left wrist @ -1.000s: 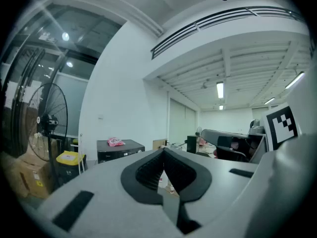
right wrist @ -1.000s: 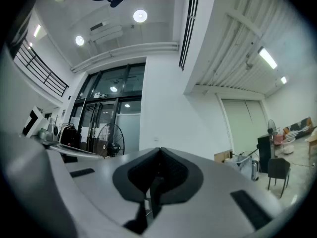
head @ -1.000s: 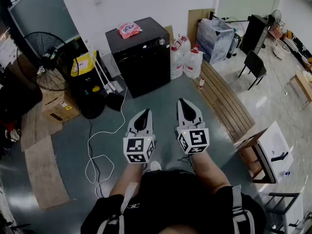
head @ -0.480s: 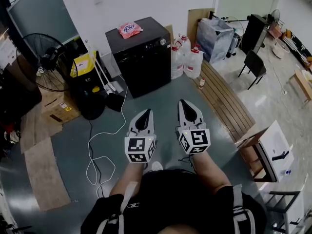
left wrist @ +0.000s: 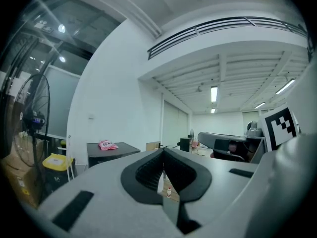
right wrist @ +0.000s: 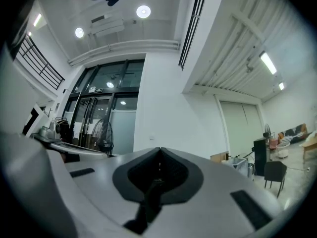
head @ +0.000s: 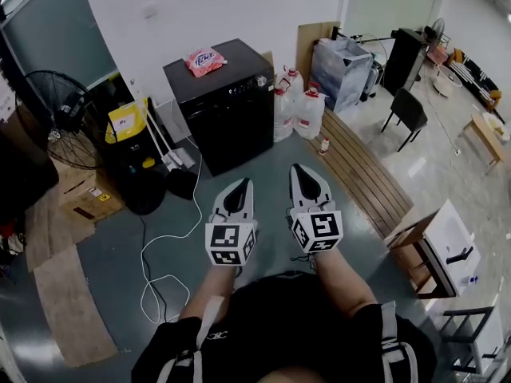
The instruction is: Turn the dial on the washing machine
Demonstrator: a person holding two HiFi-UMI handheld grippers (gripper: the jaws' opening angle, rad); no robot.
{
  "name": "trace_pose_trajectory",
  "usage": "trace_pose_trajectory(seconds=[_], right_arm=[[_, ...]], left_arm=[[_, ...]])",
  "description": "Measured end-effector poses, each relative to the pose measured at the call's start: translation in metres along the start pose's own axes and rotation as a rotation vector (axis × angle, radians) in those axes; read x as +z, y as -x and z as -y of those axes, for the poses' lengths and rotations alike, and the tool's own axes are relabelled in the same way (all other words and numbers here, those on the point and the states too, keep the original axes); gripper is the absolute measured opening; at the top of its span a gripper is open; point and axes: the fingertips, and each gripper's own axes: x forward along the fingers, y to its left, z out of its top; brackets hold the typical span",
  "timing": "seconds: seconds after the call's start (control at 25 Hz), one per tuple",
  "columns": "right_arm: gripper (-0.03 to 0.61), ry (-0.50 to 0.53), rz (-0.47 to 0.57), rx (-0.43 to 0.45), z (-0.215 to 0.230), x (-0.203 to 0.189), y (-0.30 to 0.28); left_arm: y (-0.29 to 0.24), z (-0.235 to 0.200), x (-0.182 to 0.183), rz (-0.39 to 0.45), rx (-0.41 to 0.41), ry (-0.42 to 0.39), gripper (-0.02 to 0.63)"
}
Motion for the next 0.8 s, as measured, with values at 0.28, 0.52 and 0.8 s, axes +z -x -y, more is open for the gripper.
trace_pose_trajectory(seconds=[0.28,0.52,0.8], right_arm=[[0.008,0.006,0.010,-0.028,-0.006,-0.004,-0.033],[0.008,0.009,0.007,-0.027,0.001,-0.016,-0.072],[0.008,0.026,0.016,0.015,0.028,-0.025,-0.144]], left_arm=[[-0.017,-0.033,-0.005,-0.018,-0.019,-0.004,0.003],[-0.045,-0.059,-0.010,-0.020,-0.017,0.000,0.003],[-0.106,-0.097,-0.011,-0.041,0.049,-0.041,0.003]])
